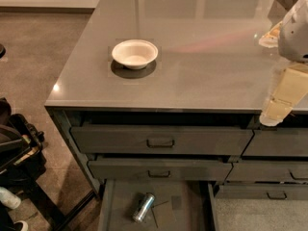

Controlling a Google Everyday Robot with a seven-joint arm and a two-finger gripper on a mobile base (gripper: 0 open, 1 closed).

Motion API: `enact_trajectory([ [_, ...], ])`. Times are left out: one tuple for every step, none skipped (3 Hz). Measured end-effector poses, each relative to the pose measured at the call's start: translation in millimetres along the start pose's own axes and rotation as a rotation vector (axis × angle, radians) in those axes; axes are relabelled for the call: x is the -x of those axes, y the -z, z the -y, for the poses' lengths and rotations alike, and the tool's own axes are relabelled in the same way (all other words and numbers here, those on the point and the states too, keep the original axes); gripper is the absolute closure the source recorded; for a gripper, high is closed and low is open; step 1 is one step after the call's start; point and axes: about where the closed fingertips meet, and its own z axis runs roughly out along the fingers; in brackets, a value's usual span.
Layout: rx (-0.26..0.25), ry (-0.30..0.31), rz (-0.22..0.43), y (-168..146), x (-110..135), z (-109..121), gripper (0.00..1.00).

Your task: Pick redbull can from bottom drawer and place on counter

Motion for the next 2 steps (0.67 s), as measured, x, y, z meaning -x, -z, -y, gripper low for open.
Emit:
enact_trajectory([
  [0.000, 0.000, 0.000, 0.0, 0.0, 0.0, 0.00],
  [-0.008, 0.015, 0.019, -2.2, 1.5, -7.6, 0.00],
])
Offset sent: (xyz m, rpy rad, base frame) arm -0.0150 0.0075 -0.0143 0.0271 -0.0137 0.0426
